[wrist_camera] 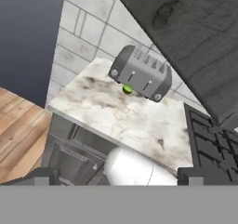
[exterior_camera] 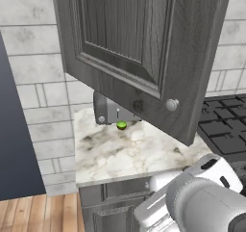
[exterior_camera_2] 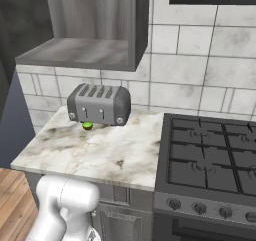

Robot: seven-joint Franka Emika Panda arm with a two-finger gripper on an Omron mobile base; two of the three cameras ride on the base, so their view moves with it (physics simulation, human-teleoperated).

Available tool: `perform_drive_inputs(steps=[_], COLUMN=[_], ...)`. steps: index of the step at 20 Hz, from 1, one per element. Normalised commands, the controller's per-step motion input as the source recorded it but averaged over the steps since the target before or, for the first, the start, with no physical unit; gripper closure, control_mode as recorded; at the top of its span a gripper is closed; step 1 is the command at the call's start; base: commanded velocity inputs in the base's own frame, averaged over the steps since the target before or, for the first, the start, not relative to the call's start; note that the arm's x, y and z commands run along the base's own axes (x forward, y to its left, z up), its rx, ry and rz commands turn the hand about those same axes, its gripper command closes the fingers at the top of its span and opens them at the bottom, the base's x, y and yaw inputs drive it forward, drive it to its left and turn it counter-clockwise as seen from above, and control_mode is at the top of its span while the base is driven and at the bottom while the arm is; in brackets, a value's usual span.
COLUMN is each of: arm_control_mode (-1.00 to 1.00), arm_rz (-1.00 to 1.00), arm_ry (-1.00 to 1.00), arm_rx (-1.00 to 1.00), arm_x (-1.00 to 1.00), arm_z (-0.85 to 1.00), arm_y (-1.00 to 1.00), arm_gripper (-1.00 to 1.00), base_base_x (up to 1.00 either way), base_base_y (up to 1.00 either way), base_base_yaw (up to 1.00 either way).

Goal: Close all open cabinet doors.

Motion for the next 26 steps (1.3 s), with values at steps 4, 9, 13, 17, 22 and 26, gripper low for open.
perform_drive_inputs(steps=[4,9,13,17,22,26], arm_control_mode=[-1.00,-1.00,-1.00,-1.00,-1.00,-1.00], arm_rz=[0.00,0.00,0.04,0.05,0.01,0.00], arm_ry=[-0.13,-0.15,-0.15,-0.09,-0.02,0.00], arm_rx=[-0.15,-0.14,-0.10,-0.05,-0.03,-0.01], arm_x=[0.34,0.42,0.54,0.71,0.69,0.70], arm_z=[0.41,0.45,0.57,0.50,0.35,0.17], arm_y=[0.95,0.88,0.46,0.10,-0.03,-0.03], arm_gripper=[-1.00,-1.00,-1.00,-1.00,-1.00,-1.00], base_base_x=[0.00,0.00,0.00,0.00,0.00,0.00], base_base_y=[0.00,0.00,0.00,0.00,0.00,0.00], base_base_yaw=[0.00,0.00,0.00,0.00,0.00,0.00])
